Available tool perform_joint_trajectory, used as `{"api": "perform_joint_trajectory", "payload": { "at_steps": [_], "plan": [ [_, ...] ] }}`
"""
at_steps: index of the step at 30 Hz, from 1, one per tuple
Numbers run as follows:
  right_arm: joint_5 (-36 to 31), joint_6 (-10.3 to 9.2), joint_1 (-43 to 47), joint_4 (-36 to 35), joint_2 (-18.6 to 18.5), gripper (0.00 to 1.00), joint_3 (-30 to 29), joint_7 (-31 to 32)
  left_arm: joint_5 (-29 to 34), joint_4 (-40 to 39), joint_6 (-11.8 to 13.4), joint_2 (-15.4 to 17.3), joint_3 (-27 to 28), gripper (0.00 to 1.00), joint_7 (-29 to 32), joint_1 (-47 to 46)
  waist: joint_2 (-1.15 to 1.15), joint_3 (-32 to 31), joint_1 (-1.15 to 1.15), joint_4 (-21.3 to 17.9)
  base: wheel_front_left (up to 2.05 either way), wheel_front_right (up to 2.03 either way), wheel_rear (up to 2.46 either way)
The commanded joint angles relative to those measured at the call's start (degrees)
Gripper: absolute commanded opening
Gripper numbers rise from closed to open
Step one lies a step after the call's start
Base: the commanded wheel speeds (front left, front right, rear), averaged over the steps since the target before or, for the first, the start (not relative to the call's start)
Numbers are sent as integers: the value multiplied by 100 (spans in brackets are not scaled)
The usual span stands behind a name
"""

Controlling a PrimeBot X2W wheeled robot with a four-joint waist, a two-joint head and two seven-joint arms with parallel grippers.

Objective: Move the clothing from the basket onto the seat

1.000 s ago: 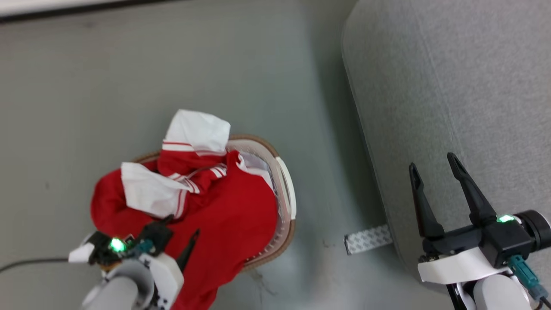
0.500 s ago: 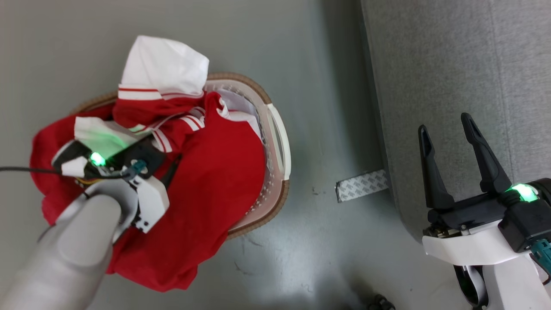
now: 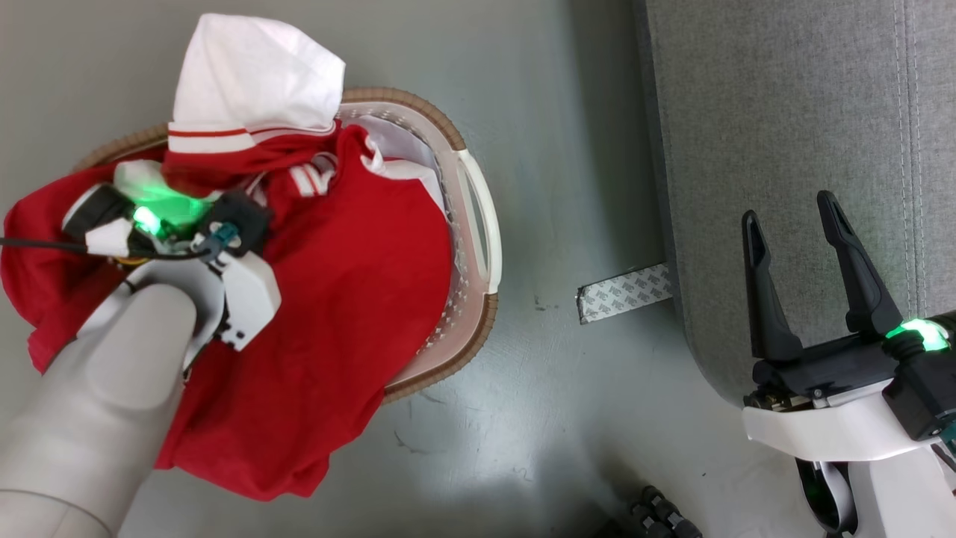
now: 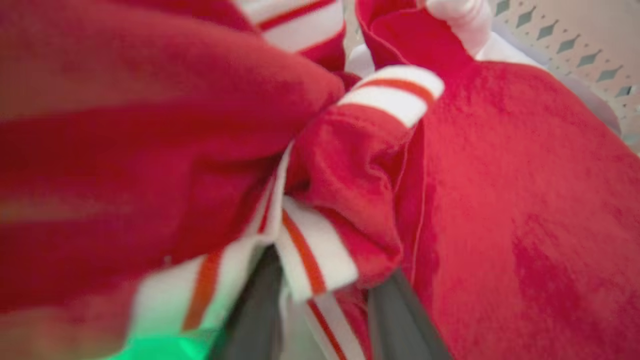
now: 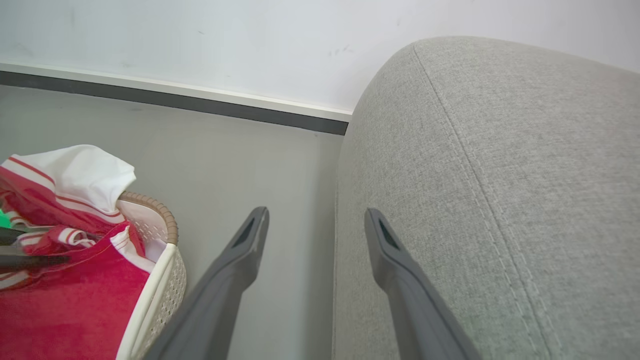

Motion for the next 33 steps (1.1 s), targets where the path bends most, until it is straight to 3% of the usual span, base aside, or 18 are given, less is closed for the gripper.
{"api": "perform_joint_trajectory", "payload": {
  "at_steps": [1, 5, 9, 19, 26, 33],
  "plan": [
    [41, -12, 34, 15, 0, 100, -10, -8, -49, 34, 18, -18, 8, 0, -73, -84, 0, -7, -1, -9, 0, 0, 0],
    [175, -13, -67, 117, -1, 100, 17, -8, -251, 10, 41, -90, 110, 0, -249, -24, 0, -135, -1, -33, 0, 0, 0],
    [155, -13, -15, 296, -3, 100, -81, -9, -591, -216, 29, -333, 245, 0, -332, 363, 0, -605, -1, 189, 0, 0, 0],
    [-112, -13, 530, 762, -12, 100, -592, -8, -1317, -1723, -49, -726, 305, 0, -346, 1933, 0, -2557, -1, 1069, 0, 0, 0],
    [-209, -13, 916, 946, -12, 100, -670, -8, -1689, -2635, -57, -627, 302, 0, -72, 2554, 0, -3647, -1, 1438, 0, 0, 0],
    [-115, -12, 1102, 968, -10, 100, -457, -9, -1973, -3610, 12, -461, 378, 0, 487, 2860, 0, -4231, -1, 1598, 0, 0, 0]
  ]
}}
